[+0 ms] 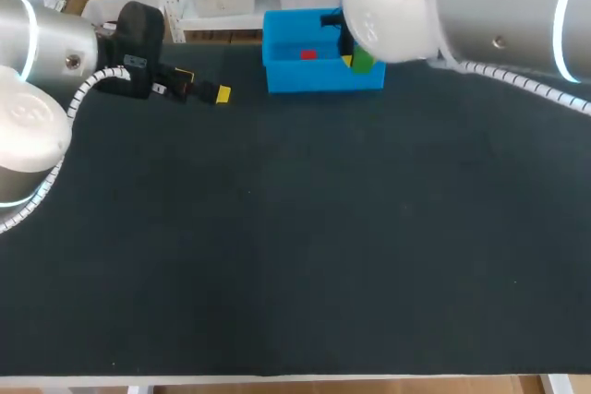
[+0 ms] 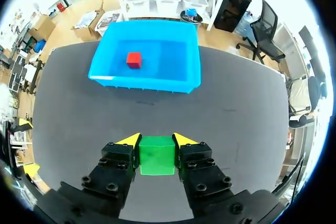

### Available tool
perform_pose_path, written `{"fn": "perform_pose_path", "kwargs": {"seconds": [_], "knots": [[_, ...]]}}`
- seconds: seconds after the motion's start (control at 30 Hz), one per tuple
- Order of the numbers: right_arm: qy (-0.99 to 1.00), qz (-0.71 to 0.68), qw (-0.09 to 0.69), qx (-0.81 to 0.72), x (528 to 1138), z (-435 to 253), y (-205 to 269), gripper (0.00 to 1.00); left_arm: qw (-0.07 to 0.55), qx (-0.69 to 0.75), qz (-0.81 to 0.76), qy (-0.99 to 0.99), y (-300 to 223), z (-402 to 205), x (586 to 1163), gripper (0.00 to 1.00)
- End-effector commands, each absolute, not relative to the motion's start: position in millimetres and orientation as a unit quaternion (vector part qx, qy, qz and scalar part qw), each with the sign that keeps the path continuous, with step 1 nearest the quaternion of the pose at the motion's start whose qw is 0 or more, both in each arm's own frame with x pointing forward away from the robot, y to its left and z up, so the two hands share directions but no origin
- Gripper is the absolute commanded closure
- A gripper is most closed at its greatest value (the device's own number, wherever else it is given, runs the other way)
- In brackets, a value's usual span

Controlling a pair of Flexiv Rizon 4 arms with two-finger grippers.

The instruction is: Use the left arm to pick the red cube and place it into the blue plastic box first, then use the right arm to grasp the green cube and put it into the same blue plastic box after the first action is fully finished.

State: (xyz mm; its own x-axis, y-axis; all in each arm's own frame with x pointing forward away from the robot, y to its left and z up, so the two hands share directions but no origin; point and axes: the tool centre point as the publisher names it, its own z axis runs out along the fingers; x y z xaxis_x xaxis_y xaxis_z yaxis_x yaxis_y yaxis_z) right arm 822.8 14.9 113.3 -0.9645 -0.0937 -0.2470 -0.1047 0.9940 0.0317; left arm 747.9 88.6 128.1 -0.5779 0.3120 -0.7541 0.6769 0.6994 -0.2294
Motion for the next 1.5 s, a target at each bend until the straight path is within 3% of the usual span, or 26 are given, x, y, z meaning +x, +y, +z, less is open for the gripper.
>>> {"fn": "perform_pose_path", "kwargs": {"seconds": [0.03,0.73,1.5], "knots": [[0.990,0.025,0.128,-0.050,817.2,115.8,12.9,1.00,0.359,0.292,-0.260,0.847,90.8,126.4,747.2,0.00],[0.990,0.025,0.128,-0.050,817.2,115.8,12.9,1.00,0.359,0.292,-0.260,0.847,90.8,126.4,747.2,0.00],[0.970,0.098,0.214,-0.053,917.3,106.9,16.2,1.00,0.359,0.292,-0.260,0.847,90.8,126.4,747.2,0.00]]}}
